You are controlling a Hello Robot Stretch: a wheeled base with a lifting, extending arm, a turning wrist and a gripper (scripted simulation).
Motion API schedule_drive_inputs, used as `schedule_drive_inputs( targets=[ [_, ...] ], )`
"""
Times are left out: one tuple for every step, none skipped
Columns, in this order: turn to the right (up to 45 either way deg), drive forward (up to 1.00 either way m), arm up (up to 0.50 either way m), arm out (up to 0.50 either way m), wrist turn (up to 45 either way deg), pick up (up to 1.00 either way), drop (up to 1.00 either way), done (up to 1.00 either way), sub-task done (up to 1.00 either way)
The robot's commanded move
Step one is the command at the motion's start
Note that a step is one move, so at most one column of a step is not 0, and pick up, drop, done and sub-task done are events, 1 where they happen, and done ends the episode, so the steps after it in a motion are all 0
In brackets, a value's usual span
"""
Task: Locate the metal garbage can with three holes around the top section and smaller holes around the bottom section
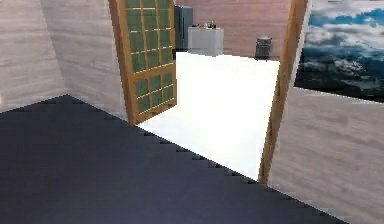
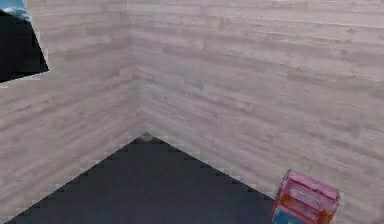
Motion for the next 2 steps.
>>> schedule_drive_inputs(
  targets=[
    [0.0,1.0,0.0,0.0,0.0,0.0,0.0,0.0,0.0],
    [3.0,0.0,0.0,0.0,0.0,0.0,0.0,0.0,0.0]
  ],
)
